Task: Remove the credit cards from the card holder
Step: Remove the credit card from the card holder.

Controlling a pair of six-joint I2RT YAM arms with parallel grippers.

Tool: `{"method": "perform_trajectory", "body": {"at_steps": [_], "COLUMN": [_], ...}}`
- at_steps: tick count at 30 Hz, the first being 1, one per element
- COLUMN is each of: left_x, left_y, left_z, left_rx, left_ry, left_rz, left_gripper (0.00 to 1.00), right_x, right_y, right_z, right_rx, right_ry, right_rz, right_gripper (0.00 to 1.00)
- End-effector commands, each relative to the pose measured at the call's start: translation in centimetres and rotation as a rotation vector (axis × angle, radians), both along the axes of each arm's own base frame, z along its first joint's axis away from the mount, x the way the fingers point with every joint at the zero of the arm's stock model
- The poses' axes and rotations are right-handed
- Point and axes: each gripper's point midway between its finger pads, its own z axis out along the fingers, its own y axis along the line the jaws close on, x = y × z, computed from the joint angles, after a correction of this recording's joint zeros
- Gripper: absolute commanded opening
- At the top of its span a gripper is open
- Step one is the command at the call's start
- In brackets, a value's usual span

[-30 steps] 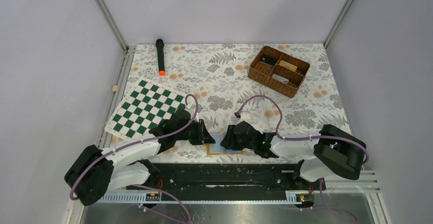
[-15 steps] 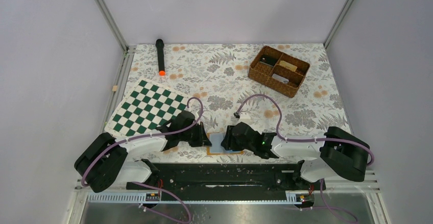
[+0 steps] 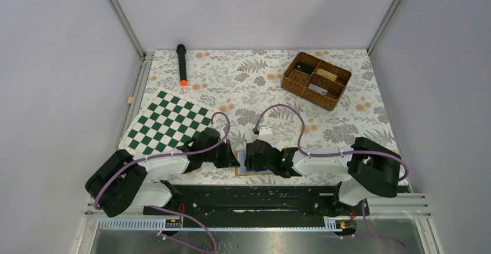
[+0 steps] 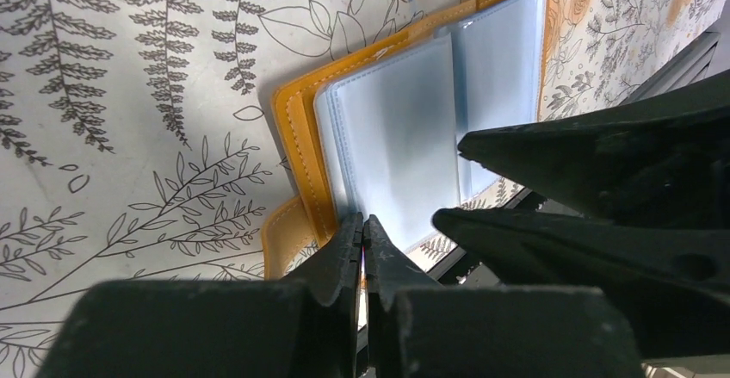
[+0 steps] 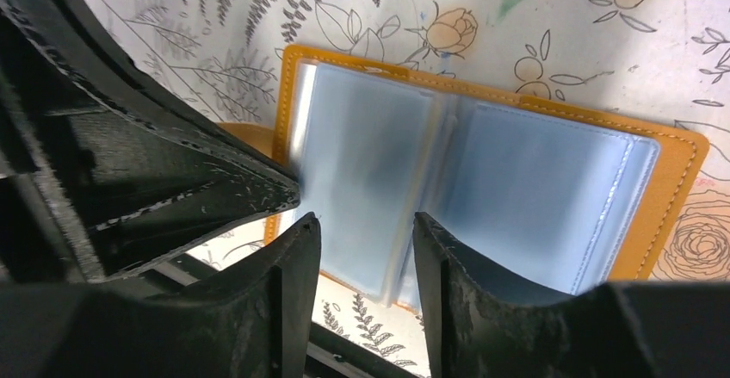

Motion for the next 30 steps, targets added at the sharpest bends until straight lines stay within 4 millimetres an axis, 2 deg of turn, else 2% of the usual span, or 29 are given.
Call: {"method": "perform_trajectory", "body": {"at_steps": [1, 4, 6, 7, 10, 13, 17, 21, 30], "left_x": [0.2, 0.1, 0.0, 0.0, 0.0, 0.0, 0.2, 0.4, 0.5], "left_y": [0.0, 0.1, 0.3, 0.3, 0.6, 0.7, 0.6, 0.7, 0.5], "left_z": [0.1, 0.0, -0.1, -0.1, 0.1, 0.6, 1.4, 1.4, 0.8], "left_rx": [-0.018, -0.019, -0.014, -0.012, -0.006, -0.009, -0.019, -0.01, -0.009], "left_ry": [-0.023, -0.023, -0.023, -0.022, -0.025, -0.032, -0.047, -0.053, -0.037], "left_rz": [0.009, 0.011, 0.015, 0.016, 0.026, 0.037, 0.042, 0.045, 0.048], "left_gripper": [0.02, 0.02, 0.02, 0.02, 0.03, 0.09, 0.2, 0.3, 0.31], "right_x": [0.3, 0.1, 0.0, -0.1, -0.3, -0.5, -0.9, -1.0, -1.3], "right_y": [0.1, -0.4, -1.0, -1.2, -1.6, -1.7, -1.7, -2.5, -3.7], "right_z": [-0.1, -0.8, -1.3, -1.5, -2.0, -2.3, -2.5, -3.0, -4.4], "right_rx": [-0.106, -0.186, -0.212, -0.214, -0.18, -0.126, -0.01, 0.076, 0.254], "right_ry": [-0.054, -0.053, -0.052, -0.051, -0.056, -0.062, -0.071, -0.053, 0.034], "right_rz": [-0.013, -0.017, -0.026, -0.03, -0.036, -0.035, -0.042, -0.065, -0.122], "right_gripper": [0.51, 0.48, 0.41, 0.36, 0.14, 0.0, 0.0, 0.0, 0.0]}}
